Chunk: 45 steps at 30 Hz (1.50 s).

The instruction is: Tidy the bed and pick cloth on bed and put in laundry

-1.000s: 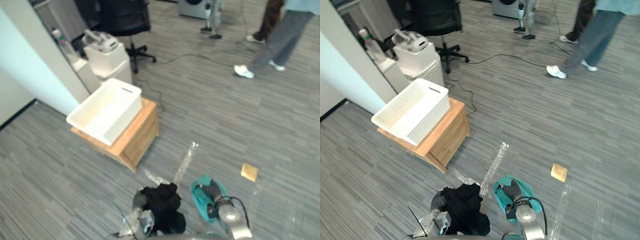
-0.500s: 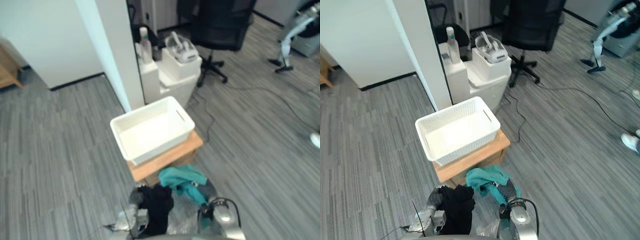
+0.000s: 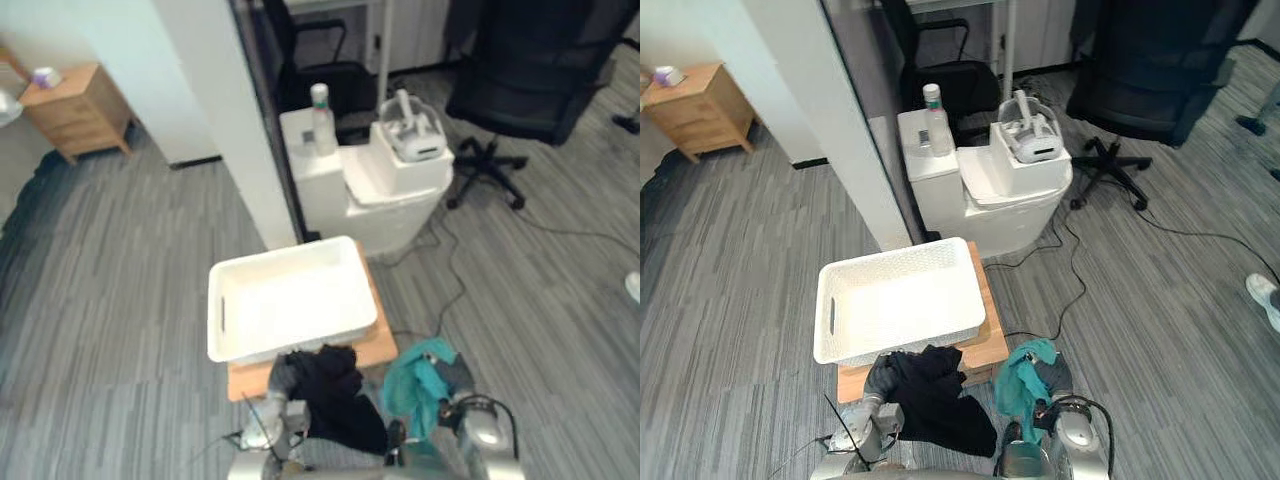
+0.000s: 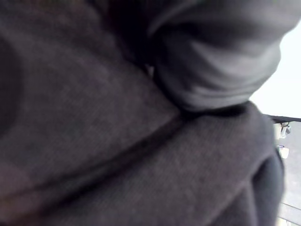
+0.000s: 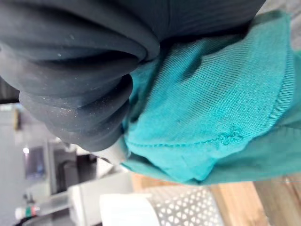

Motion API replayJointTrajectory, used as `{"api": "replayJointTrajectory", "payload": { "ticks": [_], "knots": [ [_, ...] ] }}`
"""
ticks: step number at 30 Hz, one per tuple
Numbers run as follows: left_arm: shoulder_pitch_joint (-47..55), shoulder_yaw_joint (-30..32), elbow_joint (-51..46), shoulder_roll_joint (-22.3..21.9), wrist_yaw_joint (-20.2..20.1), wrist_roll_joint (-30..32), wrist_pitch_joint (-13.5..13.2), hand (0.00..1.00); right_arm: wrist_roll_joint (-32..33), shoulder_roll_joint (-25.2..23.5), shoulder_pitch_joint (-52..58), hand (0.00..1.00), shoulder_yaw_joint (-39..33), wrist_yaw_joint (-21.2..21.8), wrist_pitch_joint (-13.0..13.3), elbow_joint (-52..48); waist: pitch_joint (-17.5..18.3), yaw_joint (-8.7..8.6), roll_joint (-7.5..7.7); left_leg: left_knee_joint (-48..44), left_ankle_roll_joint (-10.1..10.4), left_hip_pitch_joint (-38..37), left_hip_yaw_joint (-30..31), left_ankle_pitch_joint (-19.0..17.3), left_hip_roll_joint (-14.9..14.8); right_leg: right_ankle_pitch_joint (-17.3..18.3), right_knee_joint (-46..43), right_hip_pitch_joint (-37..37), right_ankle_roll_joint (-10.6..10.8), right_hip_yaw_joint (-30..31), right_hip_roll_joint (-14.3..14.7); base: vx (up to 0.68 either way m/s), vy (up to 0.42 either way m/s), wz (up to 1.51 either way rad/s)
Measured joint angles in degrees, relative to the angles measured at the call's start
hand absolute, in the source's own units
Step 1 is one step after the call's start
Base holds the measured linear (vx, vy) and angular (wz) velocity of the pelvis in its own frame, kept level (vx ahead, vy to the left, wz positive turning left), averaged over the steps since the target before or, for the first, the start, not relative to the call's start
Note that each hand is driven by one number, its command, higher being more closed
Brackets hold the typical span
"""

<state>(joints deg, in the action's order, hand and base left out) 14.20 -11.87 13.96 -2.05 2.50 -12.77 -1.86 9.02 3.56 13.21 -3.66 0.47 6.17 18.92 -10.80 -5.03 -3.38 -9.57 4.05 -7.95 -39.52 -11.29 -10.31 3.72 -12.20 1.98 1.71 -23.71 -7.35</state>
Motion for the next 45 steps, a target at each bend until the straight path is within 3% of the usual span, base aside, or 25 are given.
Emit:
{"api": "replayJointTrajectory", "payload": {
  "ticks": [1, 3, 4, 5, 6, 7, 8, 11, 14, 19, 20, 24, 28, 33, 38, 42, 45],
  "knots": [
    [-0.4, -1.0, 0.2, 0.9, -0.2, 0.1, 0.0, 1.0, 0.0, -0.5, 0.2, 1.0, -0.7, 0.0, 0.0, 0.0, -0.1, -0.68, 0.72, 0.7, -0.1, 0.0, 1.8, 0.5, 0.7, 1.9, -8.1, 2.8, 0.0, 0.0, -2.6, -0.02, 0.121, 0.83],
    [0.5, -2.7, 0.4, 3.3, -0.6, 1.5, 0.0, 1.0, 0.6, -2.3, 1.0, 1.0, -1.2, 0.0, 0.0, -0.1, 0.8, -0.97, 1.43, 1.1, -0.4, -0.3, 3.6, 0.8, 0.8, 2.6, -18.4, 8.1, 0.3, 5.8, -4.2, 0.03, 0.055, 0.58],
    [1.0, -2.6, 0.6, 4.0, -0.6, 1.8, 0.0, 1.0, 0.8, -2.6, 1.2, 1.0, -0.7, 0.2, 0.0, -0.1, 1.0, -0.89, 1.55, 1.1, -0.4, -0.3, 3.9, 0.9, 0.9, 3.5, -18.5, 8.5, 0.4, 6.9, -4.5, 0.07, -0.046, 0.3],
    [1.0, -2.5, 2.1, 5.0, -0.5, 2.0, 0.0, 1.0, 1.7, -3.3, 1.3, 1.0, 0.0, 0.9, 0.1, -0.1, 1.8, -0.66, 2.8, 0.7, -0.4, 0.1, 4.5, 0.9, 1.0, 4.4, -15.2, 8.1, 0.3, 8.4, -5.6, 0.04, -0.09, 0.25],
    [1.2, -2.5, 3.0, 6.0, -0.5, 1.9, 0.0, 1.0, 1.9, -3.9, 1.1, 1.0, 0.8, 1.0, 0.1, -0.2, 2.7, -0.52, 4.1, 0.1, -0.2, 0.9, 5.0, 1.0, 1.5, 1.3, -9.3, 7.1, 0.1, 10.3, -6.3, 0.07, -0.138, 0.36],
    [1.1, -2.5, 3.6, 6.2, -0.5, 1.9, 0.0, 1.0, 1.9, -4.2, 0.9, 1.0, 0.9, 1.0, 0.2, -0.2, 3.1, -0.78, 4.94, -0.2, 0.3, 1.3, 5.5, 1.2, 1.2, 1.4, -7.0, 5.6, 2.2, 11.8, -5.6, 0.08, -0.147, 0.24],
    [1.3, -2.5, 3.8, 5.9, -0.5, 1.9, 0.1, 1.0, 1.9, -4.3, 0.7, 1.0, 1.0, 0.9, 0.2, -0.2, 3.1, -0.53, 4.65, 0.0, 1.0, 1.3, 5.6, 1.7, 0.7, 0.8, -3.8, 4.2, 3.0, 11.6, -4.7, 0.08, -0.15, -0.07],
    [3.3, -2.2, 3.6, 3.9, -1.3, 1.9, 0.0, 1.0, 1.9, -3.3, -0.8, 1.0, 1.5, 0.9, 0.2, -0.7, 3.1, -0.45, 1.84, 1.0, 1.9, -0.7, 3.1, 2.2, -1.0, -1.3, 3.8, 0.1, 3.6, 12.5, -1.6, 0.06, -0.076, -0.34],
    [3.3, -2.4, 2.7, 2.8, -2.6, 2.0, -0.4, 1.0, 1.8, -1.8, 1.4, 1.0, 1.3, 0.9, 0.2, -7.1, 3.5, -0.62, 1.08, 0.5, 1.9, -1.6, 3.0, 2.1, -1.8, -2.6, 8.9, -3.7, 3.8, 12.5, -0.4, 0.02, -0.024, -0.06],
    [3.1, -2.6, 1.2, 3.4, -2.6, 1.0, -1.8, 1.0, 1.2, 1.2, -1.6, 1.0, 0.7, 0.7, 1.8, -16.4, 3.3, -0.4, 1.86, -4.4, 2.0, -0.2, 3.0, 0.6, -3.3, -4.1, 11.2, -4.7, 4.0, 13.1, 0.1, -0.05, 0.009, -0.06],
    [3.1, -2.6, 1.2, 3.7, -2.6, 0.6, -1.8, 1.0, 0.9, 2.8, -4.4, 1.0, 1.5, 0.5, 2.4, -18.4, 3.1, -0.27, 2.27, -7.1, 1.2, 0.7, 3.9, -0.1, -3.6, -4.3, 11.2, -5.2, 3.9, 13.5, 0.2, -0.07, 0.031, -0.05],
    [2.9, -2.8, 0.8, 4.3, -2.6, -0.2, -1.8, 1.0, -0.8, 7.7, -10.7, 1.0, 3.7, -0.3, 3.8, -22.6, 3.1, -0.02, 2.25, -3.6, 1.3, 0.8, 7.7, -0.1, -2.1, -6.0, 12.7, -5.0, 4.2, 13.2, 0.3, -0.08, 0.028, 0.07],
    [2.6, -2.9, -0.6, 4.5, -2.5, -1.4, -1.8, 1.0, -2.6, 9.9, -17.2, 1.0, 4.6, -0.8, 4.1, -22.7, 3.2, 2.42, 2.55, -0.2, 1.7, 0.0, 7.4, 0.6, -0.1, -8.2, 14.5, -4.9, 4.7, 14.0, -0.6, -0.13, 0.054, -0.05],
    [2.7, -3.6, -0.6, 4.5, -2.5, -3.1, -1.8, 1.0, -2.7, 12.4, -23.2, 1.0, 9.5, -1.0, 4.1, -22.7, 3.7, 2.74, 3.46, 1.7, 0.9, 0.3, 8.9, 1.8, 1.7, -8.7, 14.5, -4.9, 5.1, 12.9, -1.9, -0.1, 0.026, 0.15],
    [3.4, -3.8, -0.6, 4.3, -2.4, -4.6, -1.8, 1.0, -2.7, 12.9, -30.0, 1.0, 13.8, -0.2, 4.1, -22.0, 5.1, 2.91, 5.67, 2.4, 0.5, 1.4, 11.1, 3.0, 2.3, -9.6, 14.5, -4.8, 4.9, 11.1, -2.2, -0.04, -0.007, 0.2],
    [3.4, -3.9, -0.7, 4.0, -2.4, -4.7, -1.9, 1.0, -2.7, 13.3, -35.0, 1.0, 16.4, -0.2, 3.9, -19.2, 5.2, 3.46, 5.82, 5.3, -0.4, 1.5, 12.8, 5.0, 3.5, -10.8, 14.6, -4.6, 5.4, 10.2, -3.1, -0.05, 0.033, 0.28],
    [3.4, -3.7, -0.7, 4.0, -2.3, -5.3, -1.9, 1.0, -2.9, 13.2, -40.1, 1.0, 18.0, -0.3, 3.4, -16.7, 5.3, 4.84, 5.9, 7.2, -1.1, 1.6, 13.3, 6.3, 4.6, -12.4, 15.6, -4.5, 5.7, 9.6, -3.8, -0.09, 0.035, 0.12]
  ]
}}
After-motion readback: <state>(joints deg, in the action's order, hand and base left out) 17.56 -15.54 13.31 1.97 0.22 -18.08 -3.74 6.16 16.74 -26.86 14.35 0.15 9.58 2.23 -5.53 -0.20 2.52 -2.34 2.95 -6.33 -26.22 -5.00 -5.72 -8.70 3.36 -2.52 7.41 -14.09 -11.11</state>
